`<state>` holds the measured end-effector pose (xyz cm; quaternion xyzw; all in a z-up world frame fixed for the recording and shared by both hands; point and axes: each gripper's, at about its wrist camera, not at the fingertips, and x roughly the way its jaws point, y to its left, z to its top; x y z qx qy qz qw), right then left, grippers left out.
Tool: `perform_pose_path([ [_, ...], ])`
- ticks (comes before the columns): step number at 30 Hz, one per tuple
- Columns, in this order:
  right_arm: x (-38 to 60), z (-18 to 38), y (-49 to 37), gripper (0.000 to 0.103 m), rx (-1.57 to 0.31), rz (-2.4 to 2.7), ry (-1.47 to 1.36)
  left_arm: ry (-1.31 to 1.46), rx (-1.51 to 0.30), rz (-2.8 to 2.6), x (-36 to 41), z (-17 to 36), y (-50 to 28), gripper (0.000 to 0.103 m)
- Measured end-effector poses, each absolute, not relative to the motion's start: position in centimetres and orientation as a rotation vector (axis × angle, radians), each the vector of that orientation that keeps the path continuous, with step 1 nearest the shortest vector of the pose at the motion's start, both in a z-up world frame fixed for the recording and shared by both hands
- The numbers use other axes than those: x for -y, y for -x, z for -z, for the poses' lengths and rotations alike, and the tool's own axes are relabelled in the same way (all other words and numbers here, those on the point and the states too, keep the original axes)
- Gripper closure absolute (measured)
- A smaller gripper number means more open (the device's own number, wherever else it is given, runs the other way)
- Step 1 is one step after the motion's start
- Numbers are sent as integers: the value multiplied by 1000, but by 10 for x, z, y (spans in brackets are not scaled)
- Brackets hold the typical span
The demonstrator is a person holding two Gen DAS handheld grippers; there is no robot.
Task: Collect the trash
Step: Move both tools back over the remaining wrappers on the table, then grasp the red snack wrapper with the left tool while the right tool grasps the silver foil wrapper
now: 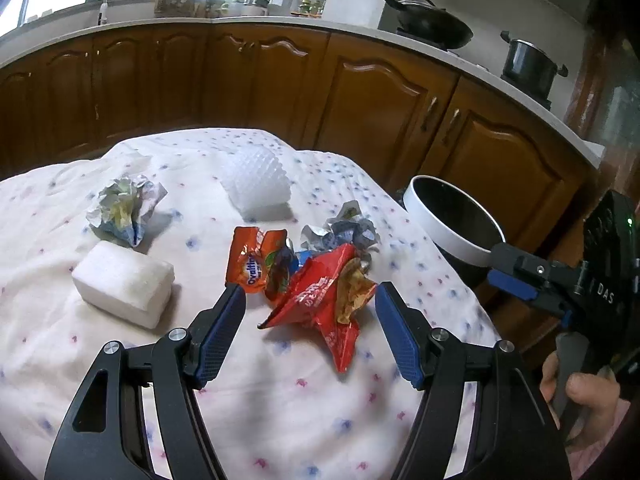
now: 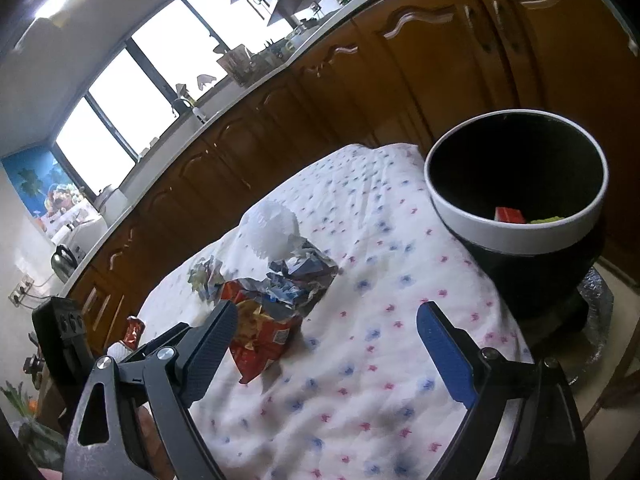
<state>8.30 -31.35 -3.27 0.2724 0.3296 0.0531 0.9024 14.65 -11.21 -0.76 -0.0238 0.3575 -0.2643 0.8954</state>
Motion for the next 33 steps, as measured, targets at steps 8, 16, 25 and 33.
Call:
perform_pose_path([
  [8,299,34,-107,10,-700,-154,-518,12,-772,584,122,15,-153,35],
  [16,295,52,-158,27,-770,-183,-522,-39,-806,598,138,27,-166,46],
  [25,286,76,-186,76,-836,-212,-492,-59,-839,623,143,39,-172,83],
  [33,299,49,-156,103,-754,-180,-461,-61,-787,647,142,26,-162,88],
])
